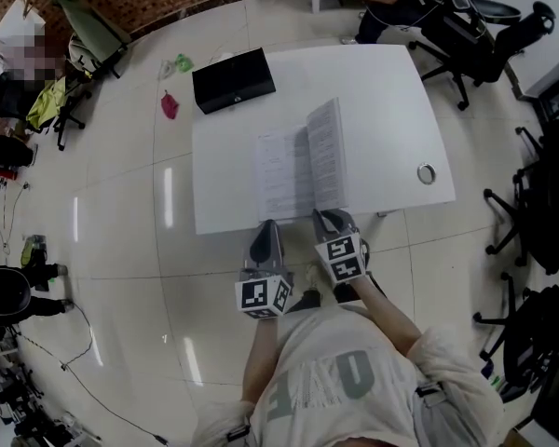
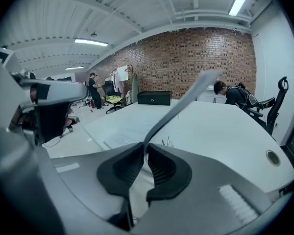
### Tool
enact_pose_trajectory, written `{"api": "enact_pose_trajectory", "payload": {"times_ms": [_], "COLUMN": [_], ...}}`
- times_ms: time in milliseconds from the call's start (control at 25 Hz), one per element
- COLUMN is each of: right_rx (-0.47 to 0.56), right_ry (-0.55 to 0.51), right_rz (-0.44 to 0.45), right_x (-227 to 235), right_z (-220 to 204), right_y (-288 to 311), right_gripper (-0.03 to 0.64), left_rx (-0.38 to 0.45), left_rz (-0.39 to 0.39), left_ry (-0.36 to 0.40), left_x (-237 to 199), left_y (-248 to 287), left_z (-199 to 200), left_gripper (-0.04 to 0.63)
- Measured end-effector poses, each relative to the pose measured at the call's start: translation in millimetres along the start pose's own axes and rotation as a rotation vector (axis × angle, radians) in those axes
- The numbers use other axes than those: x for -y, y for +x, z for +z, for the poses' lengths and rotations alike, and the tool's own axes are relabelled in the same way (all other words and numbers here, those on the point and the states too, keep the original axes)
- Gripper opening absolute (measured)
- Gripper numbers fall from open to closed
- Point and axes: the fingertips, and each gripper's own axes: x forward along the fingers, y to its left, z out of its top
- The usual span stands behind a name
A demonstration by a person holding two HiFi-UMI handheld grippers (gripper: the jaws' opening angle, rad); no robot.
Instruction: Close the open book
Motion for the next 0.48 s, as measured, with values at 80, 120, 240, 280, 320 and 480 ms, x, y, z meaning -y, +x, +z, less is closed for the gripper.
{"api": "enact_pose_trajectory", "payload": {"times_ms": [80, 120, 240, 280, 320, 480], "right_rx": [-0.003, -0.005, -0.022, -0.041, -0.063, -0.125], "right_ry": [0.018, 0.019, -0.066, -0.115, -0.16, -0.293], "right_rz": [0.01, 0.013, 0.001, -0.004, -0.008, -0.039], "right_x": [-0.9, -2.0, -9.8, -14.3, -19.1, -29.4], "right_z": [-0.1, -0.2, -2.4, -4.3, -7.0, -20.3], "right_y": [2.7, 4.2, 11.5, 15.9, 21.2, 35.6], "right_gripper": [0.032, 0.032, 0.023, 0.023, 0.023, 0.026], "left_rx": [0.002, 0.002, 0.002, 0.003, 0.003, 0.008], "left_rz": [0.015, 0.022, 0.045, 0.055, 0.066, 0.096], "left_ry": [-0.005, -0.006, -0.01, -0.013, -0.017, -0.03], "left_x": [-4.8, -7.5, -16.8, -20.6, -24.5, -34.6], "left_y": [-1.4, -2.8, -10.4, -13.4, -16.1, -23.8], "left_z": [0.7, 0.8, 0.7, 0.6, 0.5, 0.1], "left_gripper": [0.018, 0.018, 0.017, 0.018, 0.018, 0.018]}}
